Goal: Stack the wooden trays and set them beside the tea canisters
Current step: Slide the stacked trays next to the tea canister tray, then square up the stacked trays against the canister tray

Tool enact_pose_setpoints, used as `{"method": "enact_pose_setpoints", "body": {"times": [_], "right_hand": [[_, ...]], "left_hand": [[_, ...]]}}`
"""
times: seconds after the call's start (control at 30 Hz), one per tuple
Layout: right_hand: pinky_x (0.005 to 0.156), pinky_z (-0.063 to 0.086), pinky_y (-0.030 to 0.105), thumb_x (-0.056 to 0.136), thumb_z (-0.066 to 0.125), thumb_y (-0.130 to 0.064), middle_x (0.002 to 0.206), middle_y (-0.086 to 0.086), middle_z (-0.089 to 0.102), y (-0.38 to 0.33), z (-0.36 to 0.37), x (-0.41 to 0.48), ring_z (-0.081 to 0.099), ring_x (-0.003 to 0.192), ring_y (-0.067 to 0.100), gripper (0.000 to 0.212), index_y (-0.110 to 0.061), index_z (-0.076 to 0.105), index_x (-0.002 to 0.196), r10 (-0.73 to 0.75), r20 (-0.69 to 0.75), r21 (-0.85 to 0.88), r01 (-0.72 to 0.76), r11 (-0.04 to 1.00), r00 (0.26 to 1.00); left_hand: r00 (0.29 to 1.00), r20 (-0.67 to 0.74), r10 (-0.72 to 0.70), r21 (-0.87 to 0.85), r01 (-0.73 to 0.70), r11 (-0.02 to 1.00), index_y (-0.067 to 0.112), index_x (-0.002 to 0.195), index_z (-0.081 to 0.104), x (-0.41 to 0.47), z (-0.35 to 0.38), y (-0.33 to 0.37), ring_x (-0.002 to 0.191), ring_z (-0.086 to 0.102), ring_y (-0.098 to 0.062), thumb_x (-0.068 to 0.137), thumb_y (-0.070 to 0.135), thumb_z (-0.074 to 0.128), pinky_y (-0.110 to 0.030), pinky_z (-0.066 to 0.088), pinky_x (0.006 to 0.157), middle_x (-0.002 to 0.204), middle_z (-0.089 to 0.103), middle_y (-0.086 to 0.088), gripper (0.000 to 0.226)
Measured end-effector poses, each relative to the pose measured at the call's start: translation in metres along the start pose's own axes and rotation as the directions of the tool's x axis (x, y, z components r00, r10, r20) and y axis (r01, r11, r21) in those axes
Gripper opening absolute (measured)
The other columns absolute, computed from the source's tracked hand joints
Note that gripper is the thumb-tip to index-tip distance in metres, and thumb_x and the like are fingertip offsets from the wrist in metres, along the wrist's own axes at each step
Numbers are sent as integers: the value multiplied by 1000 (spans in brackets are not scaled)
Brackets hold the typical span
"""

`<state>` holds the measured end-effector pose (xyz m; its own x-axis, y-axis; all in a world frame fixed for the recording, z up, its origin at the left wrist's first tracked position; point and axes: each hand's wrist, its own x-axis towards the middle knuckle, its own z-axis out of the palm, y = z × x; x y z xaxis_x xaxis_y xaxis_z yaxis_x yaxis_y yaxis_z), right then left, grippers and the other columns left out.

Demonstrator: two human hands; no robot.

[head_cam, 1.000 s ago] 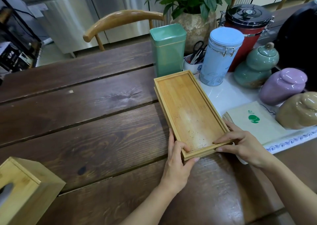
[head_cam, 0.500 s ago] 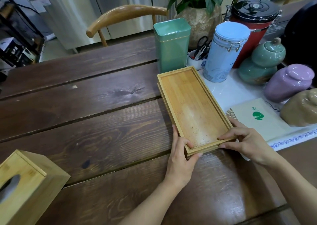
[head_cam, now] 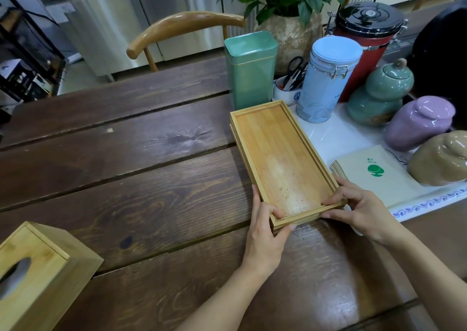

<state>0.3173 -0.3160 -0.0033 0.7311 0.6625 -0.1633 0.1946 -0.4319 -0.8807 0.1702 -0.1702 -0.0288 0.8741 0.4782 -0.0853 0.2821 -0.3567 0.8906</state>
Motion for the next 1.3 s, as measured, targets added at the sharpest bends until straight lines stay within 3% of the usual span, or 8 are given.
{"method": "enact_pose_setpoints", "body": {"times": [0.2,0.4,0.57,0.63,0.83,1.0,1.13,1.3], "right_hand": [[86,20,-9,62,82,-19,136,-6,42,-19,-4,-7,31,121,-9,22,-35,70,70,-2,35,-145,7,989,999],[105,28,31,65,54,-61,139,-8,40,-66,15,-7,37,125,6,56,-33,57,114,-172,-18,-295,159,942,985],[91,23,3,79,62,-43,136,0,48,-114,75,8,35,116,-2,53,-19,50,126,-303,128,-367,329,870,944],[91,25,-1,82,61,-38,132,0,50,-135,109,12,38,115,-3,50,-19,49,127,-327,214,-331,383,862,920],[100,36,27,84,60,-36,132,3,52,-183,225,18,48,122,16,55,-15,44,132,-276,389,-195,372,908,879],[95,41,30,86,57,-39,144,5,41,-216,311,13,43,128,21,67,-20,27,142,-74,480,-39,106,994,874],[101,37,32,88,48,-48,145,4,38,-230,357,12,44,125,21,70,-16,22,144,36,519,-70,0,998,854],[102,43,46,89,45,-44,124,8,60,-240,376,-6,56,112,26,49,-12,52,126,158,572,-59,-152,987,805]], "left_hand": [[999,38,22,9,-22,1000,36,111,38,-5,-11,0,135,5,3,82,31,67,-15,11,107,159,1,8,42],[996,0,90,142,-89,986,31,136,31,-27,-62,2,136,8,6,82,50,55,-22,15,109,149,4,23,62],[943,-321,83,224,-10,974,24,127,44,-54,-137,0,131,25,-1,87,38,57,-27,23,108,144,29,15,44],[875,-482,45,245,85,966,19,122,49,-68,-173,-8,130,33,-8,87,33,59,-31,27,108,144,38,4,39],[559,-810,-176,103,432,896,3,129,43,-118,-271,-48,133,36,-32,86,22,62,-43,26,111,144,41,-17,50],[299,-781,-548,-363,497,788,10,146,18,-154,-310,-77,140,26,-30,86,29,63,-43,26,114,154,26,-14,77],[394,-409,-823,-764,345,545,17,140,37,-165,-313,-89,120,47,-26,94,33,50,-38,39,91,140,47,-7,51],[491,-362,-793,-802,269,533,32,135,42,-172,-312,-100,108,56,-24,92,43,47,-45,46,96,126,58,-3,44]]}}
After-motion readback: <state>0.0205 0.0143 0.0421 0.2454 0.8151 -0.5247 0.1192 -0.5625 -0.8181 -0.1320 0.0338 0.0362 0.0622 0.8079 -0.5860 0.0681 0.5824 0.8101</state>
